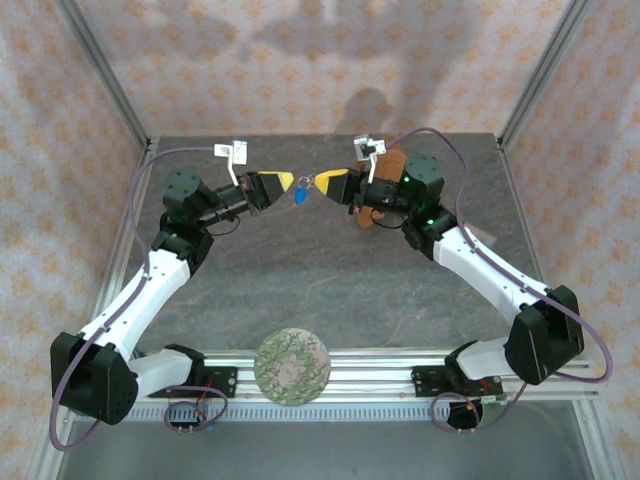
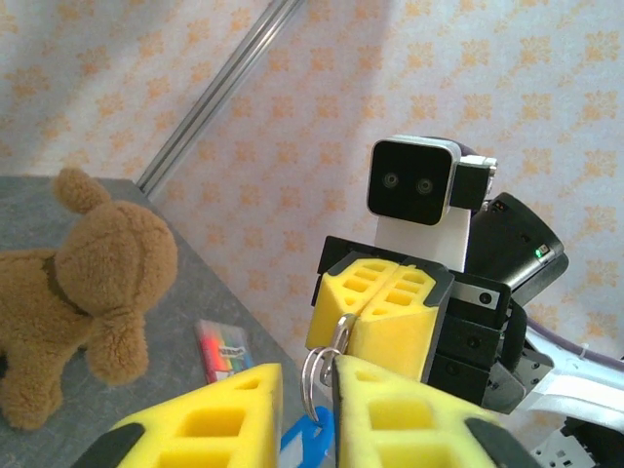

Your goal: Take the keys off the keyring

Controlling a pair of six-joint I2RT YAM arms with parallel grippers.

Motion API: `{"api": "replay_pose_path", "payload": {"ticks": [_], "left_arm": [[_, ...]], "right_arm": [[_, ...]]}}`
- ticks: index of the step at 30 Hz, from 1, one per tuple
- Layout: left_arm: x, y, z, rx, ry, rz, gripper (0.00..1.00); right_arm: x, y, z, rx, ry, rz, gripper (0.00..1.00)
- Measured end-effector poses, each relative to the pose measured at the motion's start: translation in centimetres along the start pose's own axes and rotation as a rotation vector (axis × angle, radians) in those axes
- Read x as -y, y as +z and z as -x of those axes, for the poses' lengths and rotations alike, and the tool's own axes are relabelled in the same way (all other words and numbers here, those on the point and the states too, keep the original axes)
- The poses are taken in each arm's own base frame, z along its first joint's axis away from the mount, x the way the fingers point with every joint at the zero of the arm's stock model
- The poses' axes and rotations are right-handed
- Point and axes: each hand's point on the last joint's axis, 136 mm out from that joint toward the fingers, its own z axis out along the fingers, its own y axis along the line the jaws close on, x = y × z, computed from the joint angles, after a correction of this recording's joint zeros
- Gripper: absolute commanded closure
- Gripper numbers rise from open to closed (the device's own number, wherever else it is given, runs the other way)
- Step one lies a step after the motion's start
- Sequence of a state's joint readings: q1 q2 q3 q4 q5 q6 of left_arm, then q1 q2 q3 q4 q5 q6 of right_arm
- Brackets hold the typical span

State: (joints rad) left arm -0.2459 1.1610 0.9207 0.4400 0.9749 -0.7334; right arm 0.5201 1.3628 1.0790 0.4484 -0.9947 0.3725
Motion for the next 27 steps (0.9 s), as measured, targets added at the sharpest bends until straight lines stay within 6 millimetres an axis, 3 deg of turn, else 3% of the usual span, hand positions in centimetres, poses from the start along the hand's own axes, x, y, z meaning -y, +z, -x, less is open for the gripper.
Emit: {"api": "replay_pose_path", "payload": {"ticks": [7, 17, 22, 27], "left_arm": [[0.2, -0.1, -0.2, -0.01, 0.0, -0.008, 0.61], [0.3, 1.0, -1.3, -0.086, -0.036, -0.047, 0.56], [1.1, 1.2, -1.6, -0.114, -0.014, -0.064, 0.57], [1.1, 1.3, -1.9, -0.131, -0.005, -0.061, 0.68]], "right_arm": [[0.4, -0.1, -0.9, -0.035, 0.019, -0.019, 1.0], [-0.2, 0.1, -1.1, -0.074, 0.03, 0.009, 1.0], [-0.4, 0.3, -1.6, -0.096, 0.037, 0.02, 1.0], [-0.5, 0.3, -1.7, -0.106, 0.038, 0.026, 1.0]]}}
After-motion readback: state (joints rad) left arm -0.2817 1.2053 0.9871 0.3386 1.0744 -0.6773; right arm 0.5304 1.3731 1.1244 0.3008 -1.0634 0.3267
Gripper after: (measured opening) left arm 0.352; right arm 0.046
